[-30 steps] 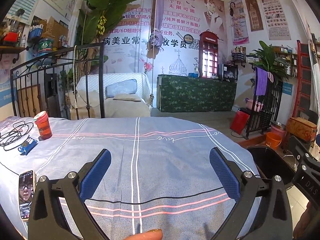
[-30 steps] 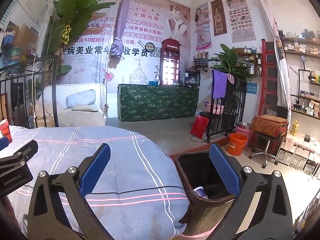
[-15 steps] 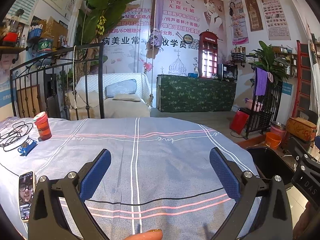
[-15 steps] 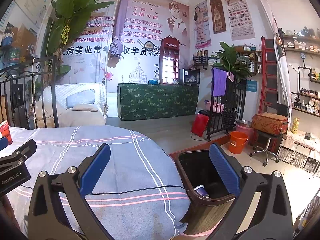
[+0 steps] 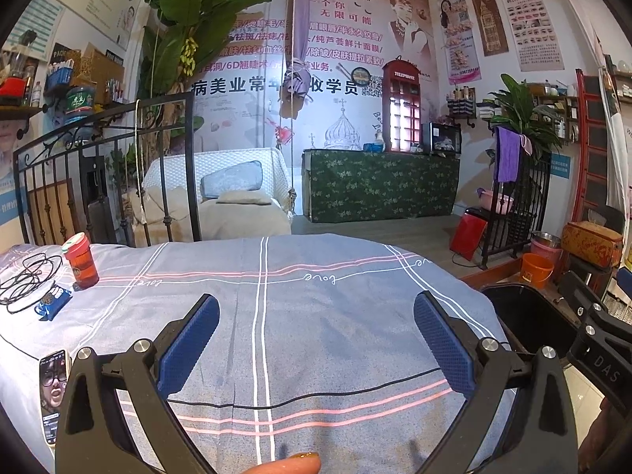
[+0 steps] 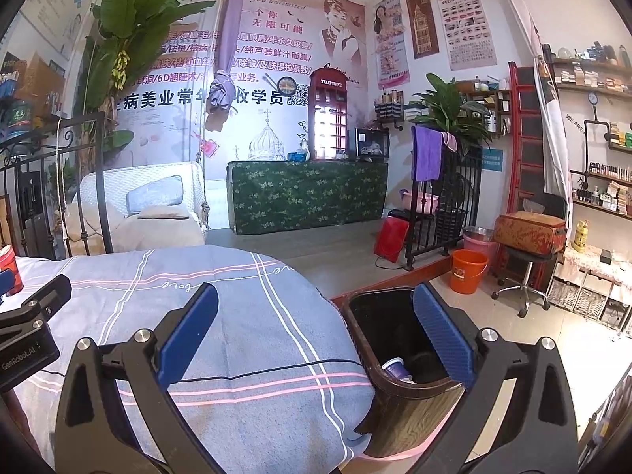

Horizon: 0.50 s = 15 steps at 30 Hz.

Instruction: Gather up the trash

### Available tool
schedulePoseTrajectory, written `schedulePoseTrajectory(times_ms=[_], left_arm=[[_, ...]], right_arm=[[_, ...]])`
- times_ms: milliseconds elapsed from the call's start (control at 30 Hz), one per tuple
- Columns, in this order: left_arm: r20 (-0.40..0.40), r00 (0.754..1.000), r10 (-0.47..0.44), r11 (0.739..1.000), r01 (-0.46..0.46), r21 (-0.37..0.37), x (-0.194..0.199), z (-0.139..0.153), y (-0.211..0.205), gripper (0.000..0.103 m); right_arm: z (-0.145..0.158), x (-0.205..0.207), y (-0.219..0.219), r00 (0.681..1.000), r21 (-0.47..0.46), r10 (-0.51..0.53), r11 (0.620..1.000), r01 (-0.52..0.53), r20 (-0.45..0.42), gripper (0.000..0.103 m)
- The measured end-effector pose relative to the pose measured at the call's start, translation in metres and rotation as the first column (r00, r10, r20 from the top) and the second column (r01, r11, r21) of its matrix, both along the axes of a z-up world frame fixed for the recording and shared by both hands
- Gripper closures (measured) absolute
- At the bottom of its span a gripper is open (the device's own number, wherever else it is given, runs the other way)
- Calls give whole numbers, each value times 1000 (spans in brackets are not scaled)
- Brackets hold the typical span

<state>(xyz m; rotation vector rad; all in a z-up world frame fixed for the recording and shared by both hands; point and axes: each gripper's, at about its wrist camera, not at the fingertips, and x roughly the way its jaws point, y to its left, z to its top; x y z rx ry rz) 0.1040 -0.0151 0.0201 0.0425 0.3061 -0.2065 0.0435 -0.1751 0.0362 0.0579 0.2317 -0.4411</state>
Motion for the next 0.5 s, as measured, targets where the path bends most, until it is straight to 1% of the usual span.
schedulePoseTrajectory(times_ms=[267,500], left_arm=[[-12,1000,6,1000,-6,6,2,0,0,6],[-10,1000,2,1000,-2,13,3,0,-4,6]], right_arm=[[-3,-1,-5,1000,20,17,1000,-17,8,5],[-3,-1,-8,1000,34,9,999,-9,17,5]])
